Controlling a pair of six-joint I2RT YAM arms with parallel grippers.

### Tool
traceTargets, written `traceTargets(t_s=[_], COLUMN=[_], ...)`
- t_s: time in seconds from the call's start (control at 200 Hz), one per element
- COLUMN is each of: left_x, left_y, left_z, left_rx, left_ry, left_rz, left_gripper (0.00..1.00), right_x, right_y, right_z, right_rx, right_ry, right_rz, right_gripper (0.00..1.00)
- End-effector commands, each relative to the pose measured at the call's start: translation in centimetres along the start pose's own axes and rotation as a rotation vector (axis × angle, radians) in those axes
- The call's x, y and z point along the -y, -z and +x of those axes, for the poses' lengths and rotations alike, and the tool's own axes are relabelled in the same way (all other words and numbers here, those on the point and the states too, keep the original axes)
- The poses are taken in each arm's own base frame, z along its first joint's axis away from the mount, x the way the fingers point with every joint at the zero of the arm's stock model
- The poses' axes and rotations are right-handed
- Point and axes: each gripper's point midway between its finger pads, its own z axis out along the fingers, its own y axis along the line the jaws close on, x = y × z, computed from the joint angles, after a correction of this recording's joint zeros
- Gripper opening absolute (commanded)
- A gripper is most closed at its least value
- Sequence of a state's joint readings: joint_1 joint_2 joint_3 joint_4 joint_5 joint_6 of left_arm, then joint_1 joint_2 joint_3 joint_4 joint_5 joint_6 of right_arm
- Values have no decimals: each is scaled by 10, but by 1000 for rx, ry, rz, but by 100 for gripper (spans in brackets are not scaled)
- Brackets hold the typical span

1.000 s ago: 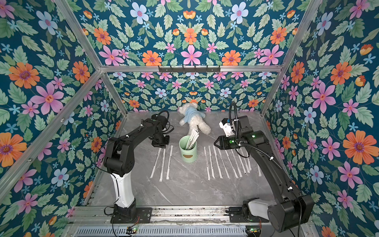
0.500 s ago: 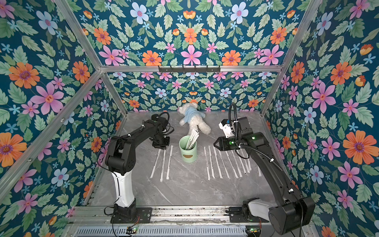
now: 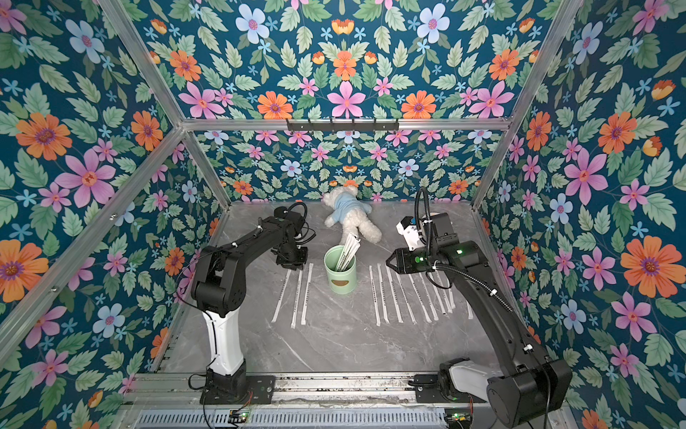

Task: Take the straws out of the storage container
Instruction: Place the straw at the center of the board.

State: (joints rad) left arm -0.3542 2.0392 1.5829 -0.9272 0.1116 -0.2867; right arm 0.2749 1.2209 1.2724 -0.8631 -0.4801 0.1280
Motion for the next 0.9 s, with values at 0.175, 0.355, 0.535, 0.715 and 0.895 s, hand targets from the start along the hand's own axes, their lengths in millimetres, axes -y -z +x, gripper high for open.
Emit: traceTargets(t_s=[0.175,0.355,0.535,0.715,0.895], left_x=[5,17,25,24,28], left_y=[8,10,15,17,21], left_z=[-6,-9,-10,-11,-9], left_rx=[38,72,96,107,121], left_ry=[-1,-8,1,10,17], left_rz=[41,128,222,245,310], left_gripper=[29,30,30,30,30], right_x=[-5,-6,-7,-6,-5], right_y=[4,4,4,2,-2], right_z=[-4,-5,-5,-4,-4], right_rx=[23,25,26,20,14], right_ry=[14,11,9,4,-3], right_rz=[-15,-17,-23,-24,-31], right_gripper=[47,47,48,48,48])
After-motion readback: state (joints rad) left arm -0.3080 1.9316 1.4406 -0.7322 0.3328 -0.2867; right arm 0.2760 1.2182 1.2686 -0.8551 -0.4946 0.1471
